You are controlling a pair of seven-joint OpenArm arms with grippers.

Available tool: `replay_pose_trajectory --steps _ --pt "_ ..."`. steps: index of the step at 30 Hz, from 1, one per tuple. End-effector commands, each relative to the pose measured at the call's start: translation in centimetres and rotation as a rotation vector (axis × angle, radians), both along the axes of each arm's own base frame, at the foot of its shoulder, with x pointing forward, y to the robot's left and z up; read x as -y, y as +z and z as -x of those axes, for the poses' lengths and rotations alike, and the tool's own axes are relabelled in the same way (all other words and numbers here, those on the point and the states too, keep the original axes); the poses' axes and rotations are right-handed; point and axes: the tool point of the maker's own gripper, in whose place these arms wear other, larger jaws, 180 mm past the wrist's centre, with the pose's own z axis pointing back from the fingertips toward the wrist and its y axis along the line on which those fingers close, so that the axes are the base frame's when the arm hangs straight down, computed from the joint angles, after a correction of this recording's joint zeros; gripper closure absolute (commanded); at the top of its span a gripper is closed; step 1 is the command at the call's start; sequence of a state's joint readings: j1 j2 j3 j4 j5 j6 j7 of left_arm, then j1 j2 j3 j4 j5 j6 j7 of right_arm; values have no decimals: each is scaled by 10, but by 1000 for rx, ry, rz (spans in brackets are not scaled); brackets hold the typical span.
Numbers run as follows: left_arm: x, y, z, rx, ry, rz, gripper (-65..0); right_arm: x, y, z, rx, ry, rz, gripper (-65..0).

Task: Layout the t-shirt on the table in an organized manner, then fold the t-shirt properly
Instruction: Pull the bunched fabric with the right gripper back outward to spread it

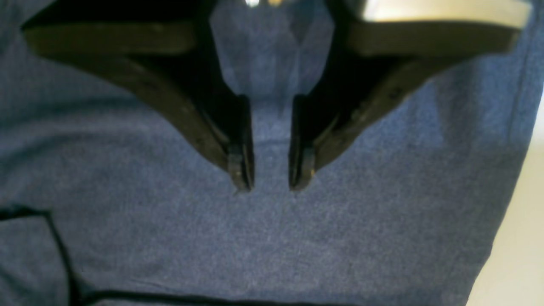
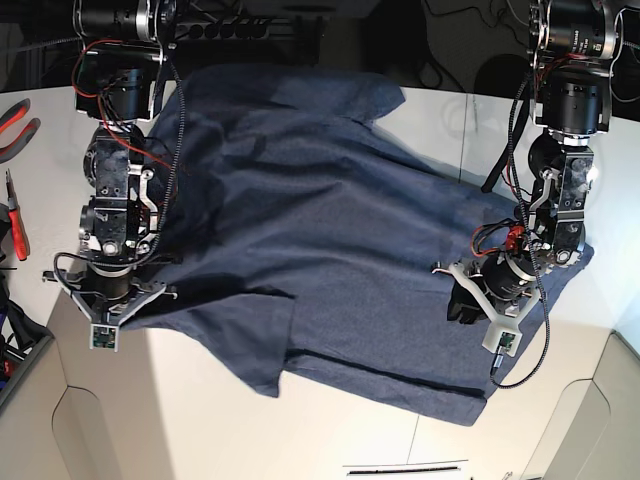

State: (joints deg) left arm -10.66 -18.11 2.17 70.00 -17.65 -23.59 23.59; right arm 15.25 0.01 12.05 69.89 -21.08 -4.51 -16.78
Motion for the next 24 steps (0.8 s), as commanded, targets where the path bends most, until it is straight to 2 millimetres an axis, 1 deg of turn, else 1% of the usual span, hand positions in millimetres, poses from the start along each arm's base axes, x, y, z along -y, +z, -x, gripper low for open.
replay_pose_trajectory --steps 1,3,4,6,7,8,10,13,15,16,17,18,19,20,22,24 --pt "-4 20 -13 60 5 6 -180 6 25 -14 81 -13 9 0" --pt "-4 20 -13 60 5 6 -180 10 25 -13 82 -23 6 0" --pt "-4 20 -13 59 5 5 -180 12 25 -13 82 -25 11 -58" --pt "-4 20 -13 59 5 5 -180 18 27 -13 88 -29 24 -221" --pt "-4 20 -13 59 5 5 -180 24 30 -12 96 -48 36 -274" --pt "-4 20 -13 58 5 5 -180 29 31 -11 100 -67 45 -295" --pt "-4 19 -13 56 5 4 -180 40 34 -8 107 -103 64 -293" --pt "-4 19 -13 56 5 4 -180 50 33 -5 86 -116 74 -289" --pt "-4 19 -13 56 5 4 -180 51 30 -4 67 -108 61 -244" --pt "-4 19 -13 56 5 4 -180 47 26 -4 50 -96 37 -205" --pt "-4 19 -13 56 5 4 -180 42 21 -4 28 -82 4 -145" --pt "-4 19 -13 56 4 4 -180 34 18 -3 7 -60 -34 -62" --pt "-4 19 -13 57 4 4 -180 25 16 -3 -3 -42 -74 0" --pt "-4 20 -13 58 5 5 -180 15 16 -3 0 -20 -121 0" --pt "-4 21 -14 64 5 6 -180 -13 21 -5 28 59 -209 0" --pt "-4 21 -14 64 5 6 -180 -42 31 -6 59 149 -273 0"
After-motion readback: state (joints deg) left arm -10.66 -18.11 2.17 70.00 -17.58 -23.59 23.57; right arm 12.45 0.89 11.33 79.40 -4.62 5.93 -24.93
